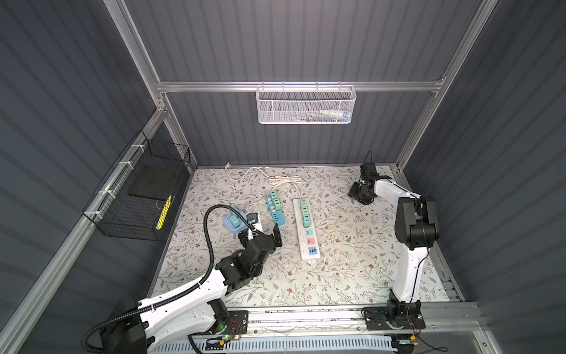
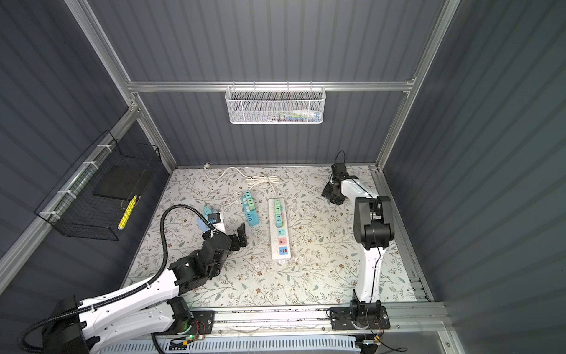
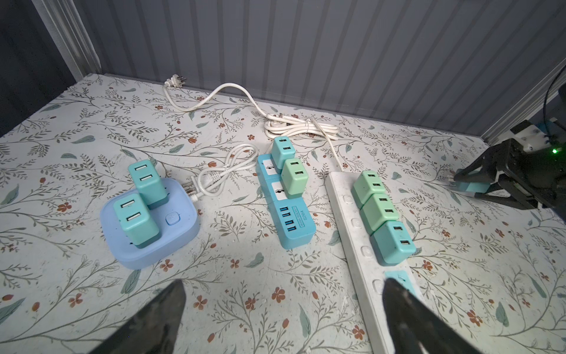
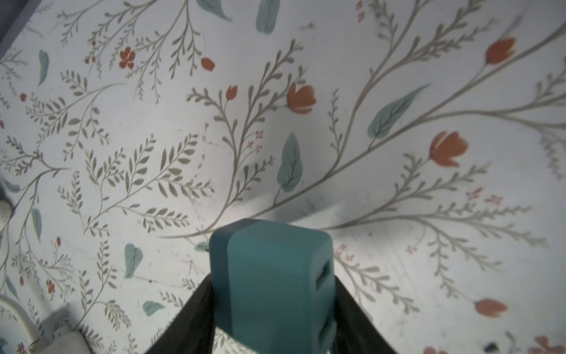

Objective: Insert the plug
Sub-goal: 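Carry the teal cube toward the strip while the left gripper reaches toward it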

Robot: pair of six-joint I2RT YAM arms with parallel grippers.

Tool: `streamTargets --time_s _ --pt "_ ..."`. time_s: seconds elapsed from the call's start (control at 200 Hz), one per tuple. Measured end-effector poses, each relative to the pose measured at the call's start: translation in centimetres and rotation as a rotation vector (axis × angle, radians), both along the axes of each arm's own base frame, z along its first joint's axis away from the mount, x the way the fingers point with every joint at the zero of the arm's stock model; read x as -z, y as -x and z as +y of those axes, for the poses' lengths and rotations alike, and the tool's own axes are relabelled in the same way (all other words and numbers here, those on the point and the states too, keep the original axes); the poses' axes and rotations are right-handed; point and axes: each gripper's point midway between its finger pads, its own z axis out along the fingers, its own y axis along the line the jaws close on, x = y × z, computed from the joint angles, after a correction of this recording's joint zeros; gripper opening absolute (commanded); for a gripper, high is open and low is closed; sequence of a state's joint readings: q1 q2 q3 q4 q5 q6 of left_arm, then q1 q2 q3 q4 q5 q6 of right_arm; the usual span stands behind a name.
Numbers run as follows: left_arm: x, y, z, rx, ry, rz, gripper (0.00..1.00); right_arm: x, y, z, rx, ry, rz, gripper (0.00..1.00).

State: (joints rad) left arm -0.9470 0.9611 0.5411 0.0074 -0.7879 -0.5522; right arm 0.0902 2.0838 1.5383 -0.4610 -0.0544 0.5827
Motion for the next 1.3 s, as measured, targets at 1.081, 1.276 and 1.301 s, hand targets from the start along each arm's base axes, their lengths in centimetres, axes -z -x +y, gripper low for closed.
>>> streamTargets --time_s 1.081,1.276,1.301 --pt "-0.6 -1.9 -7.4 0.239 -0.118 0.085 1.0 2.3 25.6 12.9 -0.489 -0.168 0.037 0.64" --pt "0.3 -2.4 -10.7 0.359 -0.175 0.129 1.0 2.0 25.8 12.2 -0.502 -0.147 0.04 0.67" --pt "0.3 -2.5 -11.0 0.369 -0.182 0.133 1.0 1.9 25.9 12.0 -0.501 -0.141 0.04 0.67"
